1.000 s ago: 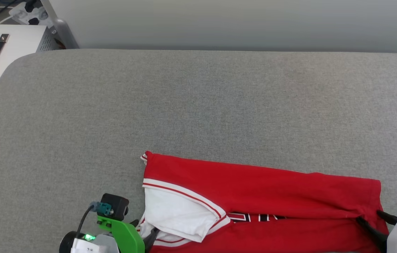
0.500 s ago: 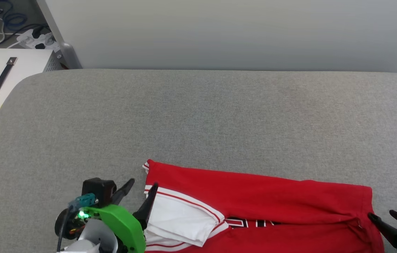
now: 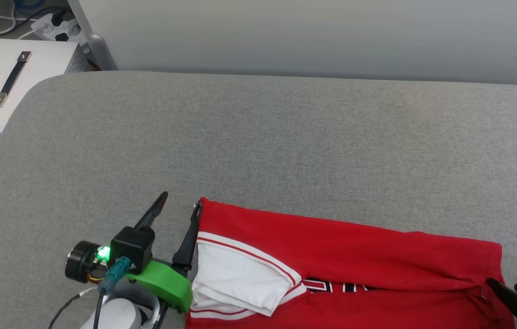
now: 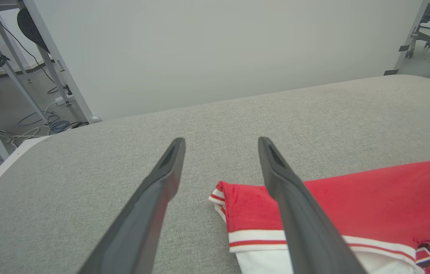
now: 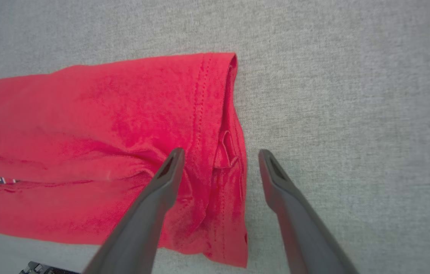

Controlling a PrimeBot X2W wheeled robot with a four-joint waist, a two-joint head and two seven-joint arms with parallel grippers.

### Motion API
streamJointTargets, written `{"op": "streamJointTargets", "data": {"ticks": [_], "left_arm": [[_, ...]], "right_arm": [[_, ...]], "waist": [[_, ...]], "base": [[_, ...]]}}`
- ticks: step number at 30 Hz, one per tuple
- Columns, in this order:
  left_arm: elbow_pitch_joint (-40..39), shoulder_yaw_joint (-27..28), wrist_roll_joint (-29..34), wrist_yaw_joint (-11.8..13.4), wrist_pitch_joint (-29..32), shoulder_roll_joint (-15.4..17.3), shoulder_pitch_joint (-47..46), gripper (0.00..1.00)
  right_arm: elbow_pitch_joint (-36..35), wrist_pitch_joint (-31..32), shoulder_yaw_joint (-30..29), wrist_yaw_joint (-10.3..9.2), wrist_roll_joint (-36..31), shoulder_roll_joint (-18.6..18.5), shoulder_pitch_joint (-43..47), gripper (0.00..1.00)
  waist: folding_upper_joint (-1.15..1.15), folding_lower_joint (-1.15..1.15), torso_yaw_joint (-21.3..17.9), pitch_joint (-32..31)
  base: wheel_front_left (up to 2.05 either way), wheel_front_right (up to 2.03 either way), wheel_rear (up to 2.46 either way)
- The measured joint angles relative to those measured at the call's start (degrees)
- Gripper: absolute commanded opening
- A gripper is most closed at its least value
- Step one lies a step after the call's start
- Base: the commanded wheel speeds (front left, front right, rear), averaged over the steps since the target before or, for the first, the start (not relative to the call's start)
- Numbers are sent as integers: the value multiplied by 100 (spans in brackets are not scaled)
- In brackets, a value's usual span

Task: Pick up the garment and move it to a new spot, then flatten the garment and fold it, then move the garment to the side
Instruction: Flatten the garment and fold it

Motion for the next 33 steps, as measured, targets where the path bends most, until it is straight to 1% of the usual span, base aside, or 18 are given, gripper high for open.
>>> {"op": "streamJointTargets", "data": {"ticks": [2,4,9,13,20,22,23,28,29,30,31,32,33], "left_arm": [[-53,216,257,-8,-5,-109,0,100],[-93,391,426,-71,-5,-213,13,100],[-40,727,713,-361,-7,-453,114,100],[33,929,864,-578,-5,-617,160,100],[171,1202,1150,-906,-7,-865,159,100],[218,1305,1229,-990,-5,-915,159,100],[253,1414,1322,-1084,-7,-1009,159,100],[332,1575,1426,-1220,-7,-1081,162,100],[349,1617,1440,-1255,-7,-1111,165,100],[358,1658,1456,-1269,-7,-1144,171,100],[363,1689,1474,-1291,-7,-1169,182,100],[375,1713,1483,-1314,-7,-1191,200,100],[385,1730,1491,-1319,-5,-1211,229,100]], "right_arm": [[3,97,-170,0,-104,175,-25,100],[31,187,-307,0,-236,287,-54,100],[191,364,-621,0,-409,500,-113,100],[287,464,-711,0,-500,587,-178,100],[254,637,-488,-15,-377,668,-237,100],[242,637,-391,-54,-368,669,-281,100],[263,627,-252,-56,-350,672,-324,100],[341,515,-24,-59,-254,669,-378,100],[372,479,19,-59,-224,668,-391,92],[397,456,65,-59,-196,666,-403,78],[412,435,105,-58,-172,666,-411,58],[427,393,148,-58,-132,667,-416,45],[454,350,185,-58,-98,669,-422,27]], "waist": [[0,0,30,64],[0,0,60,123],[0,0,137,278],[0,0,183,401],[0,0,228,592],[0,0,214,612],[0,0,182,597],[0,0,146,531],[0,0,140,512],[0,0,134,493],[0,0,129,479],[0,0,123,460],[0,0,116,441]], "base": [[0,0,0],[0,0,0],[0,0,0],[0,0,0],[0,0,0],[0,0,0],[0,0,0],[0,0,0],[0,0,0],[0,0,0],[0,0,0],[0,0,0],[0,0,0]]}}
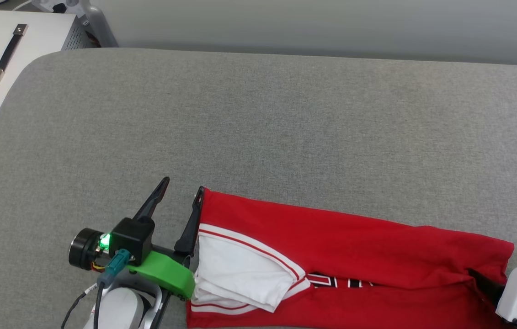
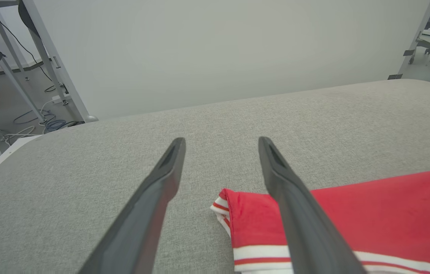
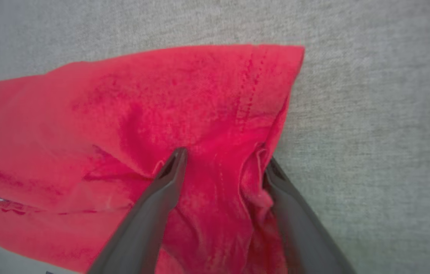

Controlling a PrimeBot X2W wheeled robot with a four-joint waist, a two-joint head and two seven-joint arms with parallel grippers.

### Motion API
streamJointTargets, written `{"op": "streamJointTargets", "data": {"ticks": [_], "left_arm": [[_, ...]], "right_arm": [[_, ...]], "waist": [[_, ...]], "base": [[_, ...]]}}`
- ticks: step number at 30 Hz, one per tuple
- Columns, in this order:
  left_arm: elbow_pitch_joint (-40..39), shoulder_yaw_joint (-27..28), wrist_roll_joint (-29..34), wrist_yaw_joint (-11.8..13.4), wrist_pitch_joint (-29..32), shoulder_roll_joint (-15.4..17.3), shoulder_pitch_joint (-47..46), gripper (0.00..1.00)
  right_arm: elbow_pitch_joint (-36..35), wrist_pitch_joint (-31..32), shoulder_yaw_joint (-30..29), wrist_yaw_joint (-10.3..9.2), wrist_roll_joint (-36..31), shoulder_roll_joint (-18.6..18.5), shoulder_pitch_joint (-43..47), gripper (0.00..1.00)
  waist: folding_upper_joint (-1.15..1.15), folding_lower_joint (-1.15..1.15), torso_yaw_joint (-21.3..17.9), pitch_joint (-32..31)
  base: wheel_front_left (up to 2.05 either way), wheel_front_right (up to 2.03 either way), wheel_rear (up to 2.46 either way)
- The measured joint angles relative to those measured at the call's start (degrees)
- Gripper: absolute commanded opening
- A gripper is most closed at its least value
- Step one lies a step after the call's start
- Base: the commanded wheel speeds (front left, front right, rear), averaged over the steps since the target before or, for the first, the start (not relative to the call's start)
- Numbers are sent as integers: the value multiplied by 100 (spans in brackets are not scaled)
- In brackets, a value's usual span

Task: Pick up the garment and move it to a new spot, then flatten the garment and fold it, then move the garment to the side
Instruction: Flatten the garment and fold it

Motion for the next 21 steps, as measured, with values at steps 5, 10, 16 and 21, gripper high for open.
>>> {"op": "streamJointTargets", "data": {"ticks": [5,10,16,21], "left_arm": [[42,127,53,-105,-1,-69,49,100],[78,242,160,-185,-1,-178,129,100],[121,346,220,-252,-1,-234,166,100],[148,412,276,-334,-1,-303,215,100]], "right_arm": [[124,-291,199,10,76,-10,-7,0],[279,-620,265,16,85,-68,-10,0],[453,-918,267,66,51,-358,-13,0],[776,-1195,-14,89,-177,-695,-69,0]], "waist": [[0,0,-30,-85],[0,0,-70,-167],[0,0,-108,-240],[0,0,-107,-262]], "base": [[0,0,0],[0,0,0],[0,0,0],[0,0,0]]}}
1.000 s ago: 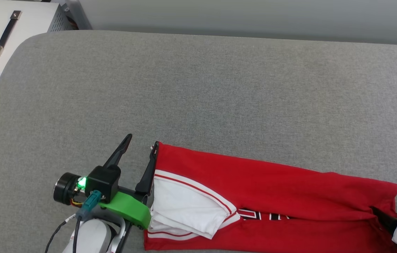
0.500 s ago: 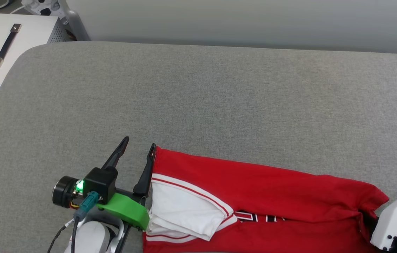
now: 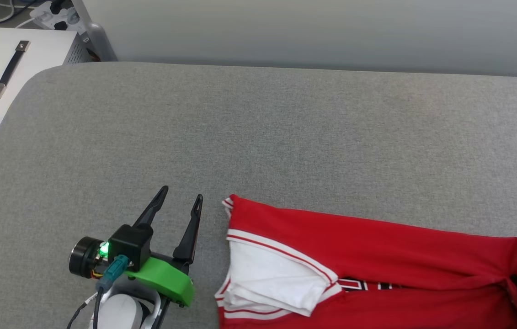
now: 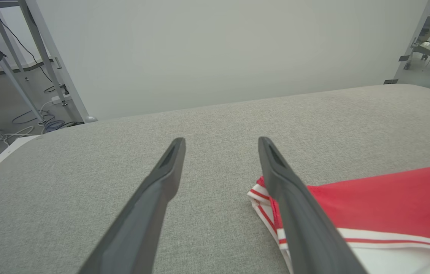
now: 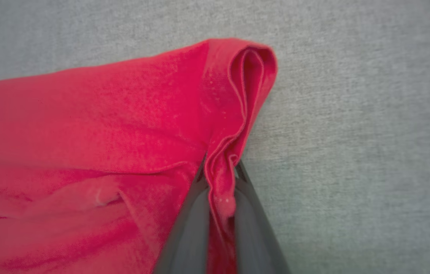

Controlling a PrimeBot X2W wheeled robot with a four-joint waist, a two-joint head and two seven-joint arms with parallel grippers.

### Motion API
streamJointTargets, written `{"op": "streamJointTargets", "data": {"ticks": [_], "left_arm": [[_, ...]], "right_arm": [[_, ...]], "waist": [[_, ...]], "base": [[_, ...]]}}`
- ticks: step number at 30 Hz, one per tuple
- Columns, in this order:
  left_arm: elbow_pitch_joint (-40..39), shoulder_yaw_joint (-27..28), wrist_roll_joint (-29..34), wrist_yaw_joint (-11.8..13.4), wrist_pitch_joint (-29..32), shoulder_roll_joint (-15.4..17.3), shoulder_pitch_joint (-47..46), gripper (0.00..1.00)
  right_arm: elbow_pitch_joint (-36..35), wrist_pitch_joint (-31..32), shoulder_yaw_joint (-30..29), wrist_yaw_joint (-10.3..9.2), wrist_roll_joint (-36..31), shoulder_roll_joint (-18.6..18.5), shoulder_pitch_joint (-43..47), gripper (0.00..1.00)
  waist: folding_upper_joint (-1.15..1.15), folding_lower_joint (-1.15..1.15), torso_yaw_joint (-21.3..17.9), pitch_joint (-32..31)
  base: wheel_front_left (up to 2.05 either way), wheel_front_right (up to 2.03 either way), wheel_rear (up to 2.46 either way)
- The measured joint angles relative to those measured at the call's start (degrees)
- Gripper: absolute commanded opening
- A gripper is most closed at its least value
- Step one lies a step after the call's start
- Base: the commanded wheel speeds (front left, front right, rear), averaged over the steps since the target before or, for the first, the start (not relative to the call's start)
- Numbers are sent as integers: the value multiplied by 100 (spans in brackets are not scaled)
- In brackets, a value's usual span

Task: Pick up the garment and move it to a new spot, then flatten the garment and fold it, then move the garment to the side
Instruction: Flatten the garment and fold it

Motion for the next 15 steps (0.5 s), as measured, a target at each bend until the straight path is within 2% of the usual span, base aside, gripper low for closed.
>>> {"op": "streamJointTargets", "data": {"ticks": [5,15], "left_arm": [[10,93,19,-19,0,-18,16,100],[69,189,26,-113,0,-138,170,100]], "right_arm": [[274,-133,-212,-3,-175,-224,-86,0],[19,-190,-51,-26,-165,-96,-13,0]], "waist": [[0,0,8,-28],[0,0,-41,-258]], "base": [[0,0,0],[0,0,0]]}}
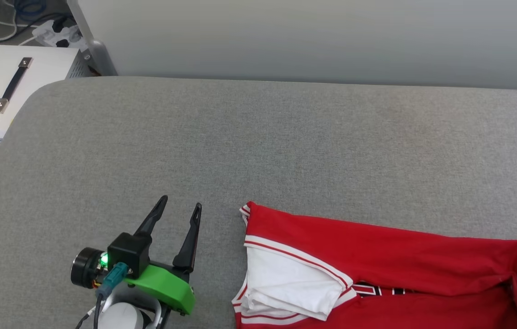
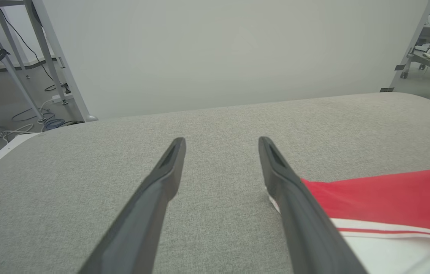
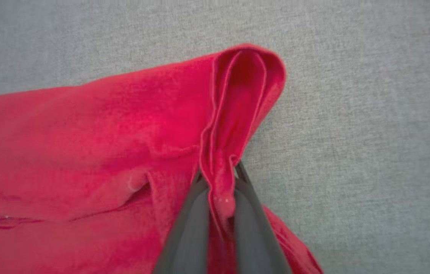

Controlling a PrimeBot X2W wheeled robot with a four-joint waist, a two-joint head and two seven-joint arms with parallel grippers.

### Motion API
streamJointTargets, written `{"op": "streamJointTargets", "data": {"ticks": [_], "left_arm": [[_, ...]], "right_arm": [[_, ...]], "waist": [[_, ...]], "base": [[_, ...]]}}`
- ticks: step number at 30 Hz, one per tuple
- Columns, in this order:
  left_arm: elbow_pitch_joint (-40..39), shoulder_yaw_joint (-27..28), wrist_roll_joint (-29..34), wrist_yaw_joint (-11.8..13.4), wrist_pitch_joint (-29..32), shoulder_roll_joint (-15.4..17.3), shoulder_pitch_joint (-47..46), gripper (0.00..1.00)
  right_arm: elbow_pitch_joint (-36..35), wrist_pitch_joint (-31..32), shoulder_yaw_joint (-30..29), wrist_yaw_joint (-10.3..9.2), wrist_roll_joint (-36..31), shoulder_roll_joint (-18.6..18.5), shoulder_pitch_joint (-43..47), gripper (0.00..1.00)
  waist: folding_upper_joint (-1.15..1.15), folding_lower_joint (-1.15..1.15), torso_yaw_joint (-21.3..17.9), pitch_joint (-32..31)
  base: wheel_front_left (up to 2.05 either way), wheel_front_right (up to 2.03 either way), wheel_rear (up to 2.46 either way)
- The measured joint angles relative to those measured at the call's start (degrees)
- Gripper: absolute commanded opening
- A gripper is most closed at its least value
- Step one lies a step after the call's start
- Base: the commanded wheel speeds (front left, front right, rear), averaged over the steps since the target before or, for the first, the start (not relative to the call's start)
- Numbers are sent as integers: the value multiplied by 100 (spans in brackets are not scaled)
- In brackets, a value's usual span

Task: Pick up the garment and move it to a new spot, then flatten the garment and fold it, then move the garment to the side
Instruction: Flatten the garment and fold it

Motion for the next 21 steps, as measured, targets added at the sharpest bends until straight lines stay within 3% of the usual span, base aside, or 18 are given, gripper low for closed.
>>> {"op": "streamJointTargets", "data": {"ticks": [7,21], "left_arm": [[58,18,8,-51,0,-87,113,100],[127,144,5,-103,0,-121,337,100]], "right_arm": [[-650,109,143,-3,89,241,475,0],[-2374,614,682,-5,450,1655,637,0]], "waist": [[0,0,13,-312],[0,0,220,-656]], "base": [[0,0,0],[0,0,0]]}}
